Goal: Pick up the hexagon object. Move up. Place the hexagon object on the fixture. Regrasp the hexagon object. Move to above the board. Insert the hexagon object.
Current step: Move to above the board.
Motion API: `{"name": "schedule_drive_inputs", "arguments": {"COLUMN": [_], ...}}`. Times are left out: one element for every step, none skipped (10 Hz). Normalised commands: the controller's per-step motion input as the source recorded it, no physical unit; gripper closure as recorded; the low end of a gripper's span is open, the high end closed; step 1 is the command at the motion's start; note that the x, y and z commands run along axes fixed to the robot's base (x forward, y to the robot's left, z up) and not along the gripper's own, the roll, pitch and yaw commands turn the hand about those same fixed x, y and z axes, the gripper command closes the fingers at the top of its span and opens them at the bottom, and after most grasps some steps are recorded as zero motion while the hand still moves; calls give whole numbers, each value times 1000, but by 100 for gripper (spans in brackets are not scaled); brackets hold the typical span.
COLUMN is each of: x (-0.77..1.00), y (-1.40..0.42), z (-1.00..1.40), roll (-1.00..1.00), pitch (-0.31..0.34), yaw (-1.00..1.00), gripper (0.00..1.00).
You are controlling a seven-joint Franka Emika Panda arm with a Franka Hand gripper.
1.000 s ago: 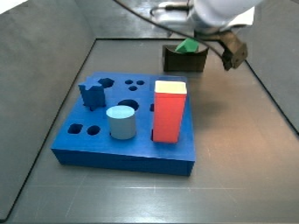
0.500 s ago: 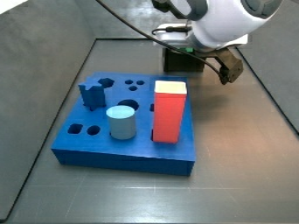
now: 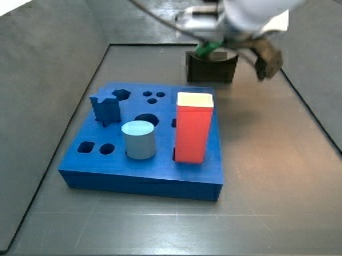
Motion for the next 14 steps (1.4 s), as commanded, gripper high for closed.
{"name": "schedule_drive_inputs", "arguments": {"x": [-98,-100,-101,-102,-105,-107,-108,-106,-105,-73,-55,-26,-16,-386], "y": [155,150,147,142,136,127,124,112,103,60,43,15,9,-1000], "z": [1000,1000,1000,1000,1000,1000,1000,1000,1000,748,622,307,181,245], "roll": [-217,-158,-131,-116,-104,-97,-95,-90,-87,-81,-77,-69,-66,-1000], "pitch": [-167,-174,-163,-144,-110,-70,-48,7,28,68,87,120,128,-16], "yaw": [53,-3,-44,-82,-108,-122,-123,-112,-102,-80,-67,-29,-13,-173], "gripper": [100,100,100,100,100,100,100,100,100,100,100,100,100,100]}}
